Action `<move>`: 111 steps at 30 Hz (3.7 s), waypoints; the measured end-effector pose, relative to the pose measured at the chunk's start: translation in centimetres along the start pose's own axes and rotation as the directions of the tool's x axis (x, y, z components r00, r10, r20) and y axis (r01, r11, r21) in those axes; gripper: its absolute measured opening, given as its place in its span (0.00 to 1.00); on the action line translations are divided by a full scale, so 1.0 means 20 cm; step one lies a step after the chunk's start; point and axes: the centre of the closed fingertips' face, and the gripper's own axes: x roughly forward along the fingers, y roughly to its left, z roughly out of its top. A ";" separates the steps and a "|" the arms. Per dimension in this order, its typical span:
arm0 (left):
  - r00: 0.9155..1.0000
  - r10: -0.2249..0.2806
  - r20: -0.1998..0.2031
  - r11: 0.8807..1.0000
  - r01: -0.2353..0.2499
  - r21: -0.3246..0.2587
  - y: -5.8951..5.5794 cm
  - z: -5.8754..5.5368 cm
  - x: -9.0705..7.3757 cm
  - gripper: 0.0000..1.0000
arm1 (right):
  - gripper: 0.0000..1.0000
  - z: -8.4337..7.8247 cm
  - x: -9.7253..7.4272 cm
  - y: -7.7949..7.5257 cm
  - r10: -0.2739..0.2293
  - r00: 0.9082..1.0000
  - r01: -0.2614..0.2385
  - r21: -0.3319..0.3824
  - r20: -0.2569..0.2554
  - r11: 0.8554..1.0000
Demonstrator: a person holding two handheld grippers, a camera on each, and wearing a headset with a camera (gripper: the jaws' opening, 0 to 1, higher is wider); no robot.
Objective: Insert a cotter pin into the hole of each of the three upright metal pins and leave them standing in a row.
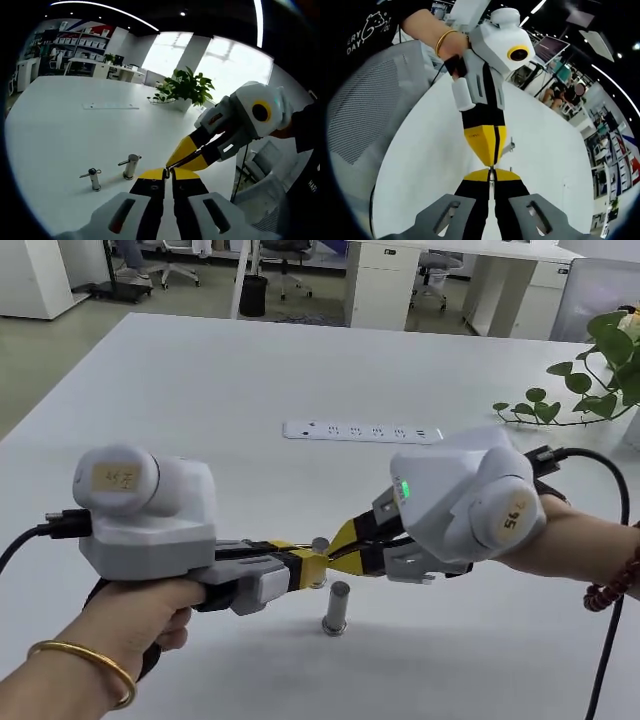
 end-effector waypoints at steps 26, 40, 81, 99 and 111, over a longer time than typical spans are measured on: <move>1.000 -0.009 0.017 0.999 0.008 0.050 0.01 -0.01 -0.01 0.00 | 0.00 0.01 0.00 0.00 -0.005 1.000 0.003 0.078 0.025 0.997; 0.999 -0.023 0.025 0.985 0.018 0.171 0.01 -0.05 -0.05 0.00 | 0.07 -0.02 -0.04 0.03 -0.006 0.983 -0.092 0.524 0.183 0.846; 0.951 -0.308 0.003 0.915 0.295 0.273 -0.26 -0.18 -0.13 0.00 | 0.05 0.10 -0.11 0.32 0.222 0.867 -0.468 0.575 0.447 0.671; 0.939 -0.343 -0.002 0.904 0.330 0.272 -0.30 -0.19 -0.14 0.00 | 0.00 0.13 -0.11 0.37 0.267 0.856 -0.485 0.510 0.442 0.710; 0.950 -0.311 -0.023 0.913 0.306 0.271 -0.28 -0.21 -0.12 0.01 | 0.00 0.10 -0.10 0.38 0.303 0.889 -0.435 0.427 0.343 0.793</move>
